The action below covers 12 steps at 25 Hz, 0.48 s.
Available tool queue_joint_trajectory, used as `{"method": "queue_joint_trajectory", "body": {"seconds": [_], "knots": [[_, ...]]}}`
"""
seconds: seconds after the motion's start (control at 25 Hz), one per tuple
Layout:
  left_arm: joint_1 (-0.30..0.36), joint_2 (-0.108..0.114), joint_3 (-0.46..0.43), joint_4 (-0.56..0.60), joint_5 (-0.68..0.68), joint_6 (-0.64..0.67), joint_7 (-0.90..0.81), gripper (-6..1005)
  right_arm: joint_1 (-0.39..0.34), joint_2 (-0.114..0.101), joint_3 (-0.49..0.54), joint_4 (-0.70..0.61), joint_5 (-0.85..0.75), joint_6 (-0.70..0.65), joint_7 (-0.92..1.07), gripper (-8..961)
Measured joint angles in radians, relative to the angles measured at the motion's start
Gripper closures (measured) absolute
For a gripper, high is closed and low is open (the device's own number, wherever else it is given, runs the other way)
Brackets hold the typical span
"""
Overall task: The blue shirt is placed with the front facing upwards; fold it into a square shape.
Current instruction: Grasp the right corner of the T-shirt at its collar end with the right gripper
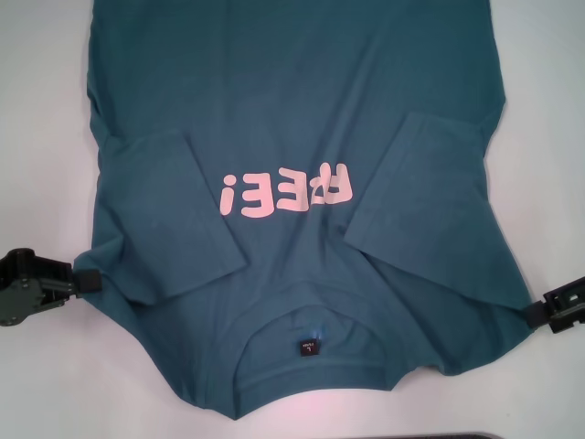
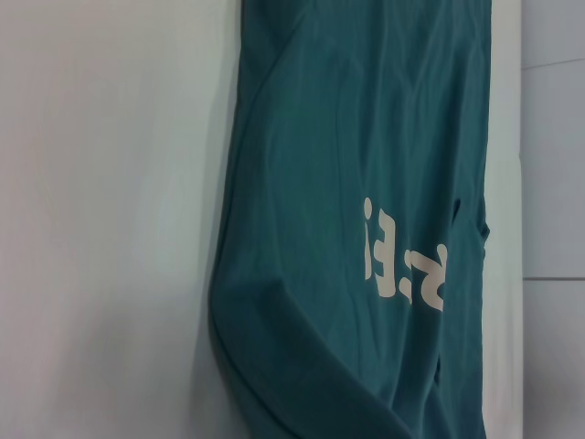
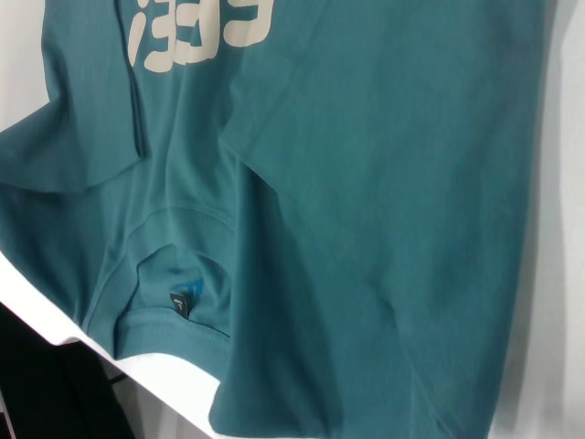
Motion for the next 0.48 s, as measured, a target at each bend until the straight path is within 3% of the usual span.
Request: {"method": "queue_joint_trajectory", "body": {"seconds": [0.28, 0.48], "knots": [[-0.002, 0.000, 0.004, 0.000, 0.001, -0.001, 0.000, 971, 0.006, 0.026, -0.006, 0.011, -0.002, 0.043, -0.001, 245], [0.001, 0.001, 0.001, 0.000, 0.001, 0.000, 0.000, 972, 0.013, 0.031, -0.011, 0.032, -0.003, 0.066, 0.000, 254]]}}
